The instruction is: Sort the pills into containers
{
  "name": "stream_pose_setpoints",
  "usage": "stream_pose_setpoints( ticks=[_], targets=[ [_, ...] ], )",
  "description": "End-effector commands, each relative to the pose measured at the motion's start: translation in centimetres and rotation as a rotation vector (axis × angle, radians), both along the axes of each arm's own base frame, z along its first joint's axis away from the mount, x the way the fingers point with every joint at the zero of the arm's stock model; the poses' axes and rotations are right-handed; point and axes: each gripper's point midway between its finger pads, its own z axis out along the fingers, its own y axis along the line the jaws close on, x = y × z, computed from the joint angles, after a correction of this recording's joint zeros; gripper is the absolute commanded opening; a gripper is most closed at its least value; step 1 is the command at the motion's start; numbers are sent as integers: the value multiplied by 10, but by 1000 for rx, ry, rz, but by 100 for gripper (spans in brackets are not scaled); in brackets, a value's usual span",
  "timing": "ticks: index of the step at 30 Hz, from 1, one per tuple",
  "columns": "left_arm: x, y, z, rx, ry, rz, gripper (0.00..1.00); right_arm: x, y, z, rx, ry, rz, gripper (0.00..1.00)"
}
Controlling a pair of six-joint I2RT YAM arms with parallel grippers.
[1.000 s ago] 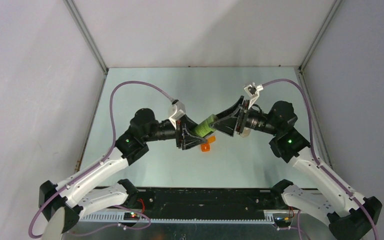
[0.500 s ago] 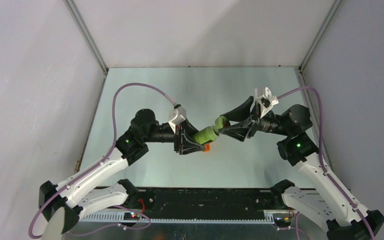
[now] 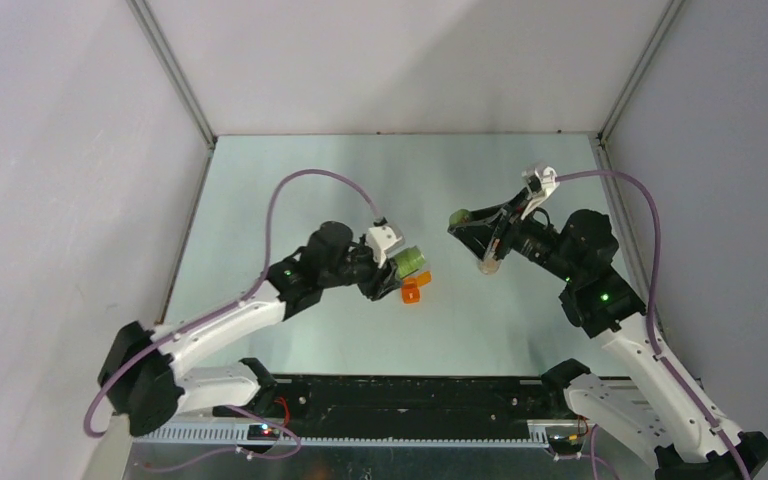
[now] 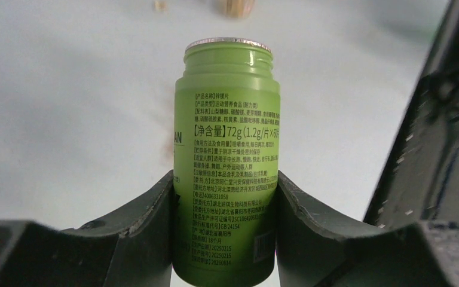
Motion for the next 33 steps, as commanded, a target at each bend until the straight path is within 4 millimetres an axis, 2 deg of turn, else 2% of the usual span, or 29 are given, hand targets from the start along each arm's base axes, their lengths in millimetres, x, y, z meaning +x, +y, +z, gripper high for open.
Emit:
stream_pose_setpoints(
  ticks=[1, 6, 11, 21, 28, 33],
  targets=[
    [11, 18, -45, 202, -38, 38, 0, 9, -14, -6, -13, 35, -105, 7],
    [13, 21, -65, 230, -10, 66, 0, 10, -14, -13, -21, 47, -104, 7],
    [14, 32, -88, 367, 82, 101, 0, 11, -14, -19, -29, 54, -104, 7],
    [12, 31, -99, 503, 138, 87, 0, 18, -26, -32, -38, 77, -188, 8],
    [16, 30, -106, 578, 151, 88, 0, 21, -27, -44, -43, 131, -204, 9],
    [19, 24, -101, 571, 142, 80, 0, 21, -27, -47, -42, 141, -206, 10]
  ],
)
